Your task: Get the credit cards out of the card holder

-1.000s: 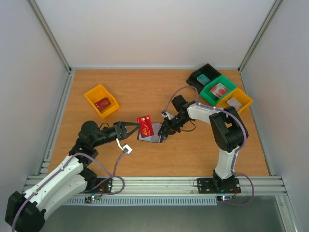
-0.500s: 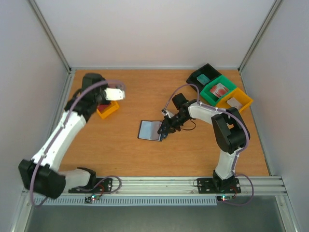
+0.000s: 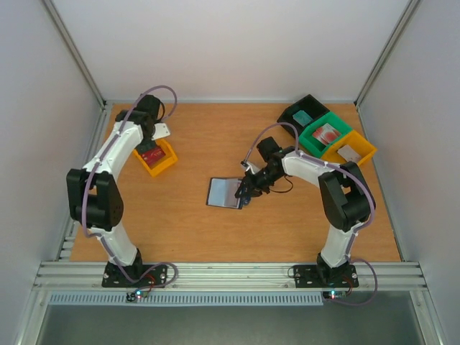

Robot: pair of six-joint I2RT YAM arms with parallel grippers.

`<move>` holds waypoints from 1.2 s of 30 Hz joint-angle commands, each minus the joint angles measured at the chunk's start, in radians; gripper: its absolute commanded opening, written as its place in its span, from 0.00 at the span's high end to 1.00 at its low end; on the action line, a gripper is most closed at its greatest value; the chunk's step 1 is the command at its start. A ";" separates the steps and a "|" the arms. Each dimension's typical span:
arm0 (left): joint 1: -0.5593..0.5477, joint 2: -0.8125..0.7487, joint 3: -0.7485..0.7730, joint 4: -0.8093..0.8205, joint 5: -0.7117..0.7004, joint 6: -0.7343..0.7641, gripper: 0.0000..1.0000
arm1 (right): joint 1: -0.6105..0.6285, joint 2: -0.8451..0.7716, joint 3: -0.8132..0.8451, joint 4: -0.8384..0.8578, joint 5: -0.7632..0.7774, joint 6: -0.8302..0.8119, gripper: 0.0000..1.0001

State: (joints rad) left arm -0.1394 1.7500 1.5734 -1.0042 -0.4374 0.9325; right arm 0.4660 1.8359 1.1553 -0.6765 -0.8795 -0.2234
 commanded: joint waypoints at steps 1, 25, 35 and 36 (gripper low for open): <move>0.001 0.048 -0.075 0.207 -0.093 0.019 1.00 | 0.002 -0.053 0.002 -0.019 -0.001 -0.022 0.99; -0.023 0.190 -0.175 0.342 0.000 -0.059 1.00 | 0.002 -0.036 0.044 -0.062 0.014 -0.040 0.99; -0.025 0.108 -0.065 0.121 0.222 -0.169 0.22 | 0.000 -0.062 0.054 -0.097 0.025 -0.064 0.98; -0.025 0.092 -0.044 0.080 0.268 -0.183 0.22 | 0.000 -0.069 0.055 -0.101 0.025 -0.066 0.98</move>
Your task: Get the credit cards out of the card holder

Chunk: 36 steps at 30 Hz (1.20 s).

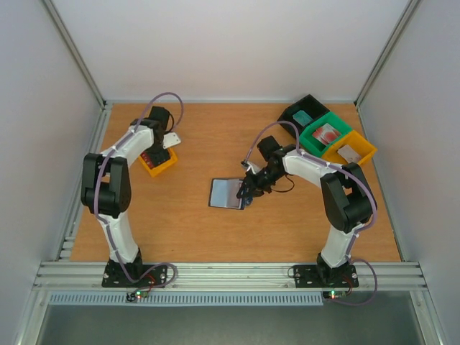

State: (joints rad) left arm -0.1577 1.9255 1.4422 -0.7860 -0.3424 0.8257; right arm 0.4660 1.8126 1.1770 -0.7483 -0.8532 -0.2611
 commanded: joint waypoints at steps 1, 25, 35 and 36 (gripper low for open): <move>-0.006 -0.104 0.104 -0.181 0.222 -0.093 0.22 | 0.000 -0.055 0.035 -0.033 -0.001 -0.035 0.98; -0.059 -0.812 -0.549 0.526 1.559 -0.931 0.01 | 0.093 -0.475 0.082 -0.143 -0.093 -0.318 0.99; -0.254 -0.977 -0.694 0.568 1.533 -0.749 0.03 | 0.099 -0.477 0.114 -0.126 -0.195 -0.381 0.99; -0.261 -0.988 -0.710 0.613 1.507 -0.752 0.14 | 0.099 -0.477 0.116 -0.118 -0.203 -0.378 0.99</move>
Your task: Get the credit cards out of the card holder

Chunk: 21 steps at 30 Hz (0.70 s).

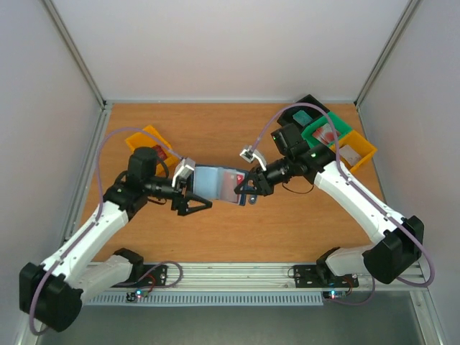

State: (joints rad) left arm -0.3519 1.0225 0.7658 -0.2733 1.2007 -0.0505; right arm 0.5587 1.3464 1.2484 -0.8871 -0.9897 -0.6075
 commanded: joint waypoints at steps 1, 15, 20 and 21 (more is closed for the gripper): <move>-0.070 -0.088 -0.043 0.146 -0.056 0.100 0.28 | 0.006 -0.011 0.046 0.026 -0.071 -0.031 0.99; -0.070 -0.139 -0.067 0.316 -0.140 -0.108 1.00 | -0.068 -0.156 -0.054 0.142 -0.080 0.000 0.57; -0.070 -0.140 -0.066 0.334 -0.125 -0.101 1.00 | -0.071 -0.167 -0.063 0.132 -0.035 0.001 0.60; -0.070 -0.139 -0.067 0.337 -0.121 -0.093 1.00 | -0.073 -0.165 -0.066 0.139 -0.025 0.008 0.65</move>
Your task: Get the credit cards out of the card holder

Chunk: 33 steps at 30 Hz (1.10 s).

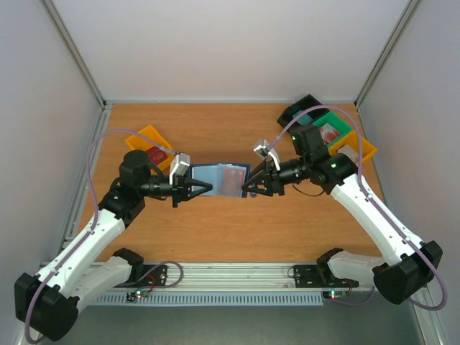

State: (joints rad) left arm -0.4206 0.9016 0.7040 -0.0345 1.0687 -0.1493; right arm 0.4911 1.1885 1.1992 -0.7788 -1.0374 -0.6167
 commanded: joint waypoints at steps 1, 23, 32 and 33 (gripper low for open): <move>-0.001 -0.019 -0.005 0.100 0.015 0.012 1.00 | -0.005 -0.009 -0.017 0.041 0.030 0.024 0.70; -0.053 -0.004 -0.043 0.226 -0.025 0.013 1.00 | 0.172 0.028 -0.019 0.303 0.177 0.145 0.81; -0.061 -0.009 -0.052 0.199 -0.166 0.007 0.28 | 0.182 0.065 0.019 0.303 0.248 0.226 0.99; -0.062 -0.009 -0.052 0.196 -0.187 0.008 0.19 | 0.183 0.069 0.022 0.303 0.261 0.240 0.99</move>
State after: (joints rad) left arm -0.4744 0.9020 0.6540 0.1028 0.9852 -0.1459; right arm 0.6621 1.2453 1.1755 -0.4988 -0.8284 -0.4362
